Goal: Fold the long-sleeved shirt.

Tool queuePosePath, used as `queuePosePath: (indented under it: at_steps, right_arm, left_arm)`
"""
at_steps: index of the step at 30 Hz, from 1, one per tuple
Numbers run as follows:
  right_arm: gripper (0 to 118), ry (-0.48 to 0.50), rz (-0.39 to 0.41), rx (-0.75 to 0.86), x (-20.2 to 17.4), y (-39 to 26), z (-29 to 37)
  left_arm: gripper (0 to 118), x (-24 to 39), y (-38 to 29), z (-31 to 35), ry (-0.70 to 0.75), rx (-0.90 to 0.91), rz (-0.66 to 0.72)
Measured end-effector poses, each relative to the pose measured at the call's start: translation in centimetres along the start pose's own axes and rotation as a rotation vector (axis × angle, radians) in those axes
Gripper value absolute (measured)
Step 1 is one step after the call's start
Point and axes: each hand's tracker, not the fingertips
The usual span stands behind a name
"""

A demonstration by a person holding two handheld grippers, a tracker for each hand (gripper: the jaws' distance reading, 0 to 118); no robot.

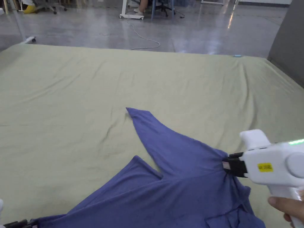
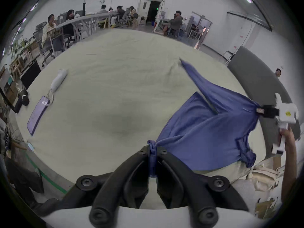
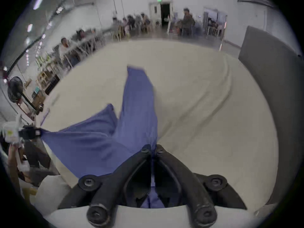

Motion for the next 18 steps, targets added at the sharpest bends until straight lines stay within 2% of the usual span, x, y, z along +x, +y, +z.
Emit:
queuePosePath:
  at_steps: [2, 3, 6, 11, 15, 16, 18]
  right_arm:
    - [0, -0.082, 0.021, 0.098, -0.2, -1.5, 5.2]
    - [0, -0.090, -0.004, 0.131, 0.0, -2.4, 7.7]
    - [0, -0.057, -0.105, 0.228, -0.2, -5.1, 14.6]
    - [0, -0.048, -0.168, 0.350, -0.8, -7.8, 22.2]
    - [0, -0.073, -0.148, 0.375, -0.1, -4.9, 24.0]
    - [0, -0.111, -0.130, 0.379, 0.2, -3.1, 24.3]
    - [0, -0.120, -0.121, 0.393, 1.5, 0.6, 24.8]
  left_arm:
    - [1, 0.6, 0.7, 1.5, -0.011, 0.047, -0.007]
    - [1, 1.1, 0.9, 2.2, -0.009, 0.062, -0.016]
    - [1, 1.9, 1.0, 4.2, -0.032, 0.099, -0.001]
    - [1, 3.7, 1.9, 7.3, -0.083, 0.146, 0.022]
    - [1, 5.8, 5.7, 8.4, -0.105, 0.186, -0.014]
    - [1, 6.5, 7.5, 8.7, -0.116, 0.201, -0.033]
    - [1, 8.1, 11.0, 9.5, -0.121, 0.248, -0.082]
